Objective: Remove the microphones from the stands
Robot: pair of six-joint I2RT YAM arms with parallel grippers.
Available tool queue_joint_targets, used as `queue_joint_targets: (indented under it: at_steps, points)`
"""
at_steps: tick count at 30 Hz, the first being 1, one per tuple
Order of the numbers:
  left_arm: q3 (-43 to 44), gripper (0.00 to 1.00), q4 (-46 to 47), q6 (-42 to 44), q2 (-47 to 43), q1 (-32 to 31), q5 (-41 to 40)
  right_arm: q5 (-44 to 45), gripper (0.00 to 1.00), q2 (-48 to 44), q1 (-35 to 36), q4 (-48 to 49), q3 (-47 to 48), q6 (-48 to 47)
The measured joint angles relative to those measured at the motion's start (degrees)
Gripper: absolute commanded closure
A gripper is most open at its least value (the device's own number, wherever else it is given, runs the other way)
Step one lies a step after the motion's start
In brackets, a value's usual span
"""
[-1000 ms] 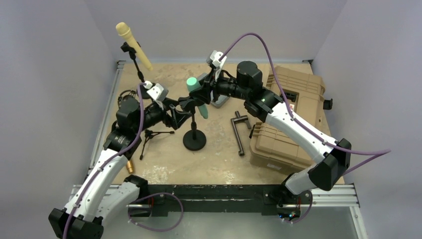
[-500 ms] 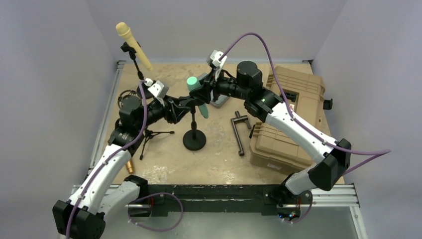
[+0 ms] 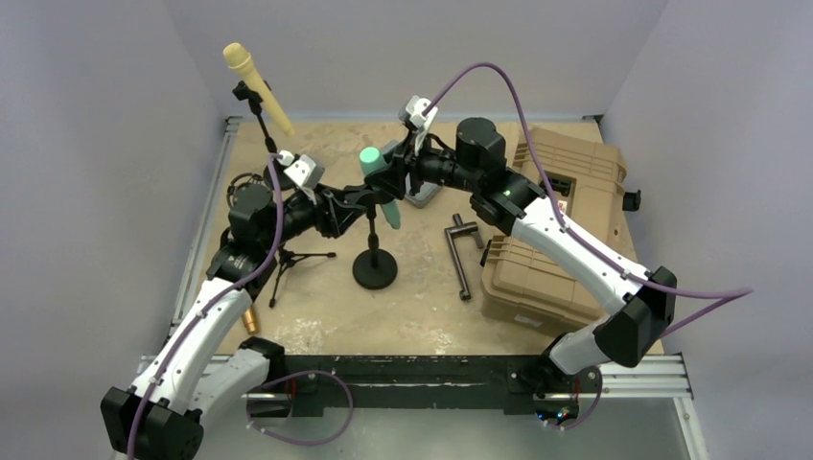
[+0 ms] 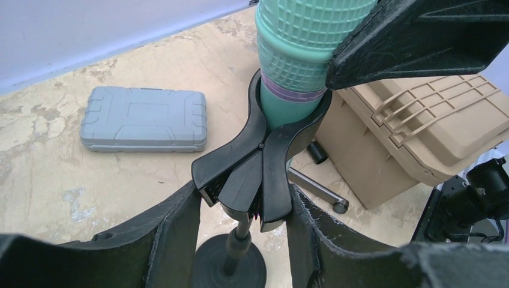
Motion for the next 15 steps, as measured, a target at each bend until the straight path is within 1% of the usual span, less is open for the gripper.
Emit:
queue_joint_targets:
  at_steps: [2, 3, 5, 7, 9, 12, 14, 15]
  points:
    - [0.0, 1.0, -0.7, 0.1, -0.5, 0.0, -0.2, 0.0, 1.0, 0.0, 0.1, 0.0, 0.0, 0.2]
    - [0.0, 0.96, -1.0, 0.2, -0.6, 0.0, -0.2, 0.0, 1.0, 0.0, 0.1, 0.0, 0.0, 0.3]
    - [0.0, 0.67, -1.0, 0.2, -0.7, 0.0, -0.2, -0.1, 1.0, 0.0, 0.1, -0.2, 0.2, 0.4]
    - [0.0, 0.47, -0.9, -0.1, -0.9, 0.0, -0.2, -0.1, 1.0, 0.0, 0.1, -0.2, 0.2, 0.4]
    - [-1.0, 0.4, 0.3, -1.1, -1.7, 0.0, -0.4, -0.3, 1.0, 0.0, 0.2, -0.2, 0.2, 0.6]
    - [-4.5, 0.34, 3.3, -3.1, -3.9, 0.1, -0.6, -0.1, 1.0, -0.1, 0.3, 0.1, 0.2, 0.5]
    - [-6.4, 0.2, 5.4, -4.5, -4.7, 0.1, -0.6, -0.1, 1.0, -0.4, 0.2, 0.3, 0.1, 0.5]
    - [-7.4, 0.17, 6.8, -5.1, -4.9, 0.1, -0.6, 0.0, 1.0, -0.5, 0.2, 0.3, 0.1, 0.5]
